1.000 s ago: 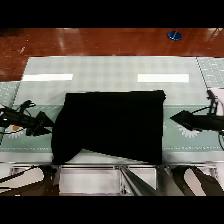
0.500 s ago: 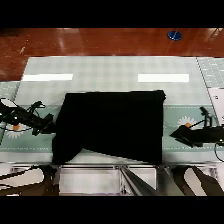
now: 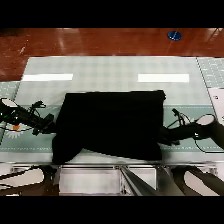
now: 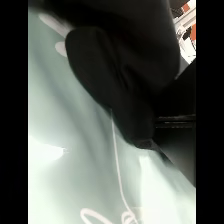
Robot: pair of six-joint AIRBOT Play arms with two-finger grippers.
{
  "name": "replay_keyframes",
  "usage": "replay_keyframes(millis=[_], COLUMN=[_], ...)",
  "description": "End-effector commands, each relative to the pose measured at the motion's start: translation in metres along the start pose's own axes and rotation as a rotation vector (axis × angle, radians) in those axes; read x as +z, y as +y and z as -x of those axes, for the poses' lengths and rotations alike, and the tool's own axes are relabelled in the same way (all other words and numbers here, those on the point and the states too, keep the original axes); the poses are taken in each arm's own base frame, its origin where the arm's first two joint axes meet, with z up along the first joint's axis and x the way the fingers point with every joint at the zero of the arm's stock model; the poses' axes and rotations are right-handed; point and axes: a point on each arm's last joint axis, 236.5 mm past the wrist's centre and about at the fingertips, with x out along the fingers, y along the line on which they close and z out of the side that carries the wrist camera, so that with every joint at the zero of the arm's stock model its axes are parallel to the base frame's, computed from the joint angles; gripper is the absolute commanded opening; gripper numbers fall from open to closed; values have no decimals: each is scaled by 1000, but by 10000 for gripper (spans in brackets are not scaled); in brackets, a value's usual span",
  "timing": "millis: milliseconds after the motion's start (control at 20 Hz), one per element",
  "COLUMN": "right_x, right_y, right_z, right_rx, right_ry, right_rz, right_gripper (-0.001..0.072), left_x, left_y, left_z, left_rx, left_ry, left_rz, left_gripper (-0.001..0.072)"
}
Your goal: Fold the shirts.
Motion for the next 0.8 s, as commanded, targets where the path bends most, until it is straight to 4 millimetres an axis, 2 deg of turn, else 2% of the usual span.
replay_keyframes(millis=[0, 50, 100, 150, 200, 250, 350, 400, 450, 500, 550, 650, 750], right_x=[25, 33, 44, 57, 72, 83, 101, 103, 91, 75, 56, 16, -29], right_y=[55, 82, 108, 137, 168, 195, 235, 250, 274, 294, 312, 332, 337], right_z=[-14, -1, 20, 48, 87, 128, 223, 265, 304, 334, 363, 400, 421], right_rx=[134, 182, 208, 228, 228, 205, 72, 28, 32, 41, 49, 68, 84], right_ry=[-46, -63, -97, -153, -241, -338, -575, -675, -751, -812, -882, -983, -1056], right_rz=[121, 193, 264, 337, 422, 503, 643, 653, 709, 770, 825, 890, 942], right_gripper=[13, 18, 18, 18, 18, 17, 17, 17, 17, 17, 17, 17, 17], left_x=[5, 15, 31, 47, 58, 61, 47, 36, 16, -10, -36, -85, -147], left_y=[-15, -39, -71, -115, -157, -200, -265, -286, -308, -326, -338, -349, -364], left_z=[3, 13, 32, 65, 107, 159, 258, 298, 340, 374, 398, 431, 449], left_rx=[-58, -143, -251, -394, -519, -630, -711, -684, -658, -621, -562, -445, -452], left_ry=[-22, -62, -130, -228, -335, -462, -741, -867, -998, -1111, -1202, -1339, -1433], left_rz=[-7, -21, -42, -109, -196, -316, -580, -657, -741, -825, -897, -933, -980], left_gripper=[18, 18, 18, 17, 18, 18, 17, 17, 17, 17, 17, 17, 17])
